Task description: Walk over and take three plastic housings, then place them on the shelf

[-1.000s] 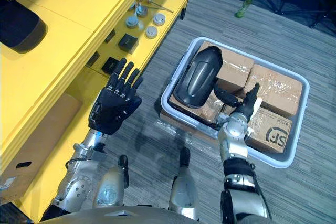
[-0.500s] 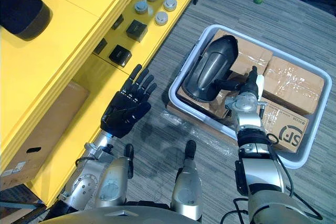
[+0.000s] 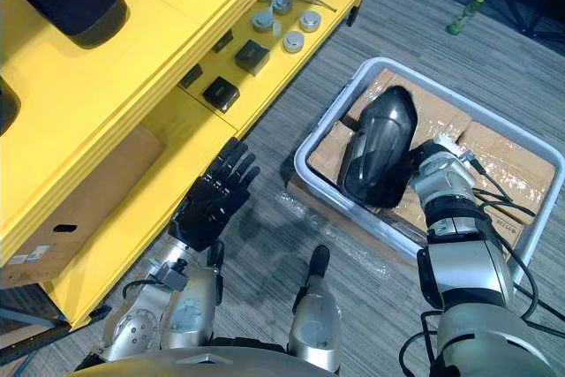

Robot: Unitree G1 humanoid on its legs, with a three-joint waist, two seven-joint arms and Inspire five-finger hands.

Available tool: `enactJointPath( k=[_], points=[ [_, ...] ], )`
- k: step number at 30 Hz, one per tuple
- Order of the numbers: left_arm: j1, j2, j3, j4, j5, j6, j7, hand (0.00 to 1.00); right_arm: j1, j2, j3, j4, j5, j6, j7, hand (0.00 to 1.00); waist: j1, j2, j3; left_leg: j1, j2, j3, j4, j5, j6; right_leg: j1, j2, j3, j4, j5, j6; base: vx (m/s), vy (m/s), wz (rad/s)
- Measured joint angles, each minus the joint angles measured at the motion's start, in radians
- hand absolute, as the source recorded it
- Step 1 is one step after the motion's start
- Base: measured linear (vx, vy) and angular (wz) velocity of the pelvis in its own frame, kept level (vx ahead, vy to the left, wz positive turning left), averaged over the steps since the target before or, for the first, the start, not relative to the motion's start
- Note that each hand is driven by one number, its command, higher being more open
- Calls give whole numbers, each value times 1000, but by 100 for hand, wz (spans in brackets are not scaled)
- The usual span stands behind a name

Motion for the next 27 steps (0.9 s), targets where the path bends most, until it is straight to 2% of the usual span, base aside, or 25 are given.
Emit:
enactJointPath(
  k=[7, 12, 14, 16, 20, 22, 24, 27],
  points=[
    [32, -1, 74, -37, -6, 52, 11, 100, 108, 9, -99, 8, -32, -7, -21, 0, 10, -6, -17, 68, 1, 4, -65, 14, -2, 64, 4, -17, -43, 1, 3, 52, -8, 3],
    [75, 2, 104, -39, 24, 76, 11, 100, 200, 67, -125, -3, 33, -9, -175, 0, 8, -21, -120, 115, 6, 14, -130, 29, -2, 93, 9, -32, -73, 2, 5, 76, -1, 0],
    [67, 2, 101, -39, 75, 70, 12, 100, 253, 85, -127, -90, 53, -8, -228, 0, 5, -28, -148, 121, 7, 14, -143, 34, -4, 99, 12, -37, -83, 3, 6, 23, -1, 1],
    [59, 1, 104, -40, 108, 71, 29, 100, 337, 125, -138, -281, 91, -15, -292, 0, -15, -34, -172, 142, 14, 17, -154, 36, -6, 115, 18, -39, -85, 1, 5, -4, -6, -2],
    [23, -6, 92, -42, 220, 97, 120, 100, 454, 210, -143, -530, 90, -87, -377, 0, -30, -49, -213, 168, 20, 43, -166, 37, -8, 118, 22, -20, -85, -1, 5, -18, -1, -16],
    [-8, -6, 88, -34, 225, 157, 135, 100, 491, 254, -143, -605, 89, -137, -404, 0, -42, -63, -232, 182, 24, 60, -170, 37, -8, 118, 26, -5, -86, -1, 5, -29, 2, -30],
    [-57, -5, 75, 11, 221, 250, 139, 100, 503, 289, -142, -646, 89, -206, -429, 0, -49, -80, -250, 212, 31, 94, -181, 36, -12, 118, 34, 24, -86, -1, 5, -32, 0, -42],
    [-82, -7, 25, 36, 221, 312, 140, 100, 514, 298, -142, -713, 86, -266, -487, 0, -75, -93, -273, 217, 33, 113, -179, 33, -15, 109, 35, 36, -86, -1, 11, -27, 4, -21]
  ],
)
